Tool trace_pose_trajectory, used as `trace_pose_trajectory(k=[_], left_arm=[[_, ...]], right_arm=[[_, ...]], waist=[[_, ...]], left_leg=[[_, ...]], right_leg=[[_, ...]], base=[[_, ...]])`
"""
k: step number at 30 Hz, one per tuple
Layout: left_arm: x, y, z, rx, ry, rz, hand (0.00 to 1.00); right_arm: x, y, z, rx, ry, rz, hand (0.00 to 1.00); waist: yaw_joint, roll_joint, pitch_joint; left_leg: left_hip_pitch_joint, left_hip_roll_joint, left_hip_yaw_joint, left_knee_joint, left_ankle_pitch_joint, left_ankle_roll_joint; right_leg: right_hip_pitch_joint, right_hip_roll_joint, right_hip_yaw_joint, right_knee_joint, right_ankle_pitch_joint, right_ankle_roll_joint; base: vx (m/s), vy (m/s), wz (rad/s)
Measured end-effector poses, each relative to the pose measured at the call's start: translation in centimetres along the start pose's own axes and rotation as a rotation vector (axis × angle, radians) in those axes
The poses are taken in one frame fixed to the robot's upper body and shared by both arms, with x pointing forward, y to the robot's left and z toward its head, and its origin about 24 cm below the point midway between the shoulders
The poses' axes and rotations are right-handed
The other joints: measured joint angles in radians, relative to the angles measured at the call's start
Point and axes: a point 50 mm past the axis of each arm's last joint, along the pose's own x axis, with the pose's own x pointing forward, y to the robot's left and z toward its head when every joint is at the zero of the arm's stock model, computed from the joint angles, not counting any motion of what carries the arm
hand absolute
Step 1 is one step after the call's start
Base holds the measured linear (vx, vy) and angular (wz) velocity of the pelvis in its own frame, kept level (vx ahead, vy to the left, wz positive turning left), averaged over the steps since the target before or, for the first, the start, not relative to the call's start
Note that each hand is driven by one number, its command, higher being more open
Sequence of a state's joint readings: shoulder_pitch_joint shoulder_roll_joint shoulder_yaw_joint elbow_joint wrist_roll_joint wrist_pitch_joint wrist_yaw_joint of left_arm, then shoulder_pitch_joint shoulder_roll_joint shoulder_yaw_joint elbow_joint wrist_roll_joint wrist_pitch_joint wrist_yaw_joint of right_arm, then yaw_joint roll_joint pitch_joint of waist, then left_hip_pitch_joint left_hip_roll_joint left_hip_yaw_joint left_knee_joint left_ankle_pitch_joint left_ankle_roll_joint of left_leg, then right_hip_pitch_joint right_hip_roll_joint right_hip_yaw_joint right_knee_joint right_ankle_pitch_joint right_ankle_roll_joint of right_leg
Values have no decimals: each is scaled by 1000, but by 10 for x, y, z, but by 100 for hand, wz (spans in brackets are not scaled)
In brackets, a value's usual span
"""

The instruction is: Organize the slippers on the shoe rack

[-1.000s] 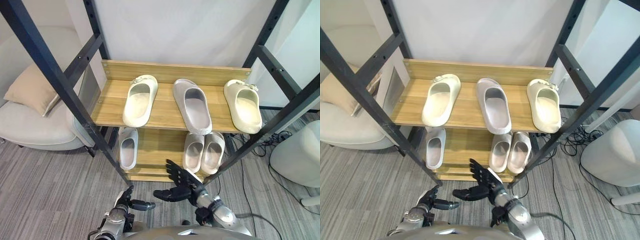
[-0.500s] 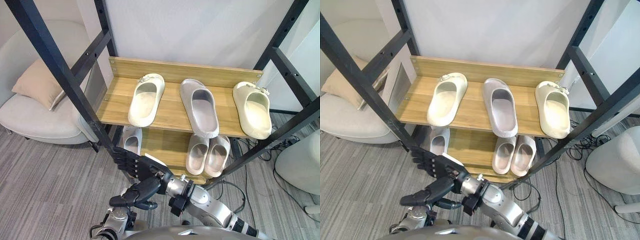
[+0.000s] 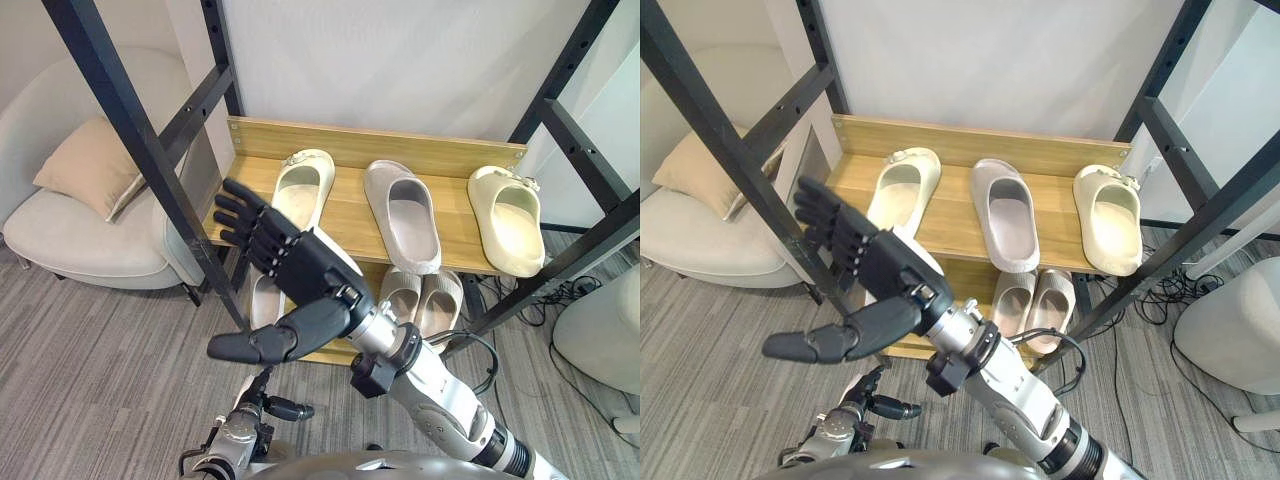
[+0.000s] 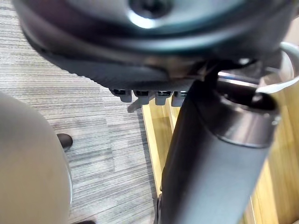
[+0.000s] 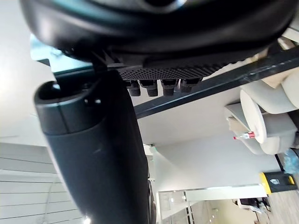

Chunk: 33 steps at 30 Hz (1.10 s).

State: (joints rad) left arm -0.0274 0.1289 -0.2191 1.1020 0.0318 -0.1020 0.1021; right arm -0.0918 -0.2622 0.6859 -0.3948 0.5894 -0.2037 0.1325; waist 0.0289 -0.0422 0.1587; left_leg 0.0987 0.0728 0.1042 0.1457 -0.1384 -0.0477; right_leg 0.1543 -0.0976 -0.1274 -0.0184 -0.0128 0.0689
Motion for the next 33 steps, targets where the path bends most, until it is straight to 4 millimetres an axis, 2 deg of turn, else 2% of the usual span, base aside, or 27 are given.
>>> trace_pose_trajectory(k=[3, 5, 13, 24, 33], left_arm=[[0, 0, -1, -1, 3, -1, 100], [-1, -1, -2, -4, 4, -2, 100], [-4, -4, -6, -19, -1, -7, 100], [-5, -5, -8, -62, -5, -7, 100], [-6, -4, -8, -74, -7, -8, 100]], right_arm=[[2, -6, 9, -32, -51, -51, 100], [-2, -18, 20, -105, -109, -157, 100], [-7, -38, 39, -282, -183, -293, 100], [-29, -75, 78, -716, -243, -582, 100], [-46, -95, 104, -1093, -189, -684, 100]], waist=[[-8, 2, -2], [-10, 8, -5], [-30, 24, -14], [-35, 44, -15], [-36, 50, -16]], left_leg=[[0, 0, 0, 1, 0, 0], [1, 0, 0, 1, 0, 0], [2, 0, 0, 1, 0, 0], [-2, 0, 0, -3, 0, 0], [-14, 0, -6, -9, 0, 1]], right_leg=[[0, 0, 1, 0, 0, 0], [0, 0, 1, 1, 0, 0], [1, 0, 3, 1, 0, 0], [-3, 0, 2, -2, 0, 0], [-13, 1, 0, -6, 0, 0]], base=[[0, 0, 0], [0, 0, 0], [0, 0, 0], [0, 0, 0], [0, 0, 0]])
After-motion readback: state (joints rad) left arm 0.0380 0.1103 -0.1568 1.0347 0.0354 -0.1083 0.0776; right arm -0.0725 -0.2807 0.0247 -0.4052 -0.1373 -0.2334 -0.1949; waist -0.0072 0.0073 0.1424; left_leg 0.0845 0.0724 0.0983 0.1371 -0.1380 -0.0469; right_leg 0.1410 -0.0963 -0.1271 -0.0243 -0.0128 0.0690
